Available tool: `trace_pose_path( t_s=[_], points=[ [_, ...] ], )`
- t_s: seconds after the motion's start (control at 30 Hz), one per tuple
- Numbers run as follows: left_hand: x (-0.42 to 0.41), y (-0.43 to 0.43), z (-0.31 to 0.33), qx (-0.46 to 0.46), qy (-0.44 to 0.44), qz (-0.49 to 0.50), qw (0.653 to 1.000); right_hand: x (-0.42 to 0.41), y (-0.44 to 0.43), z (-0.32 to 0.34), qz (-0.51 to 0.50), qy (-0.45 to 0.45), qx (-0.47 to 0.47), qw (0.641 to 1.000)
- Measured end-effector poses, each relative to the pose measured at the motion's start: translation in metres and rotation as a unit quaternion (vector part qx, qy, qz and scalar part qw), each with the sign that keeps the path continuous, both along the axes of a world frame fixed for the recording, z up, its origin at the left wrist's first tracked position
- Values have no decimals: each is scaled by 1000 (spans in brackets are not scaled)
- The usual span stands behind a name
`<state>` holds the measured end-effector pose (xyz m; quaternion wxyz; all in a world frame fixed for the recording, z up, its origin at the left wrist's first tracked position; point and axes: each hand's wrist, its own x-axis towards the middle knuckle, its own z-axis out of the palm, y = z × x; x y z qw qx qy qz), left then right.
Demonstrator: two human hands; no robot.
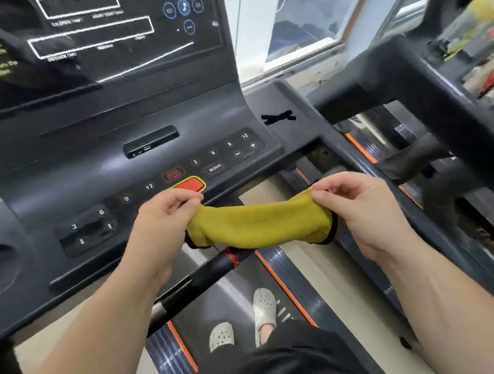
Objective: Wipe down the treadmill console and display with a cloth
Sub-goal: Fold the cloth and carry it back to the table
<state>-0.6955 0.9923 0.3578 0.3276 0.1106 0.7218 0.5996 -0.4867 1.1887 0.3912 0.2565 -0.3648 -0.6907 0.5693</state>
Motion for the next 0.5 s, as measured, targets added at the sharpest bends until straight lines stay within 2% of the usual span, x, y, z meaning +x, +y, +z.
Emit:
trace_pose_path(
  t_s=[0.1,0.17,0.23,0.37,0.5],
  points=[
    [17,9,11,-4,-4,-200,980,41,1,-3,-24,-22,-24,999],
    [27,16,14,-24,-8,-287,958,68,-2,-8,-26,-60,-45,997],
    [36,26,9,-59,36,-327,942,93,-6,-16,-49,-87,-54,994],
    [66,58,4,-138,229,-333,904,147,-8,-22,-126,-156,7,980],
    [105,95,4,-153,297,-403,852,210,-10,-20,-188,-184,28,965]
  ],
)
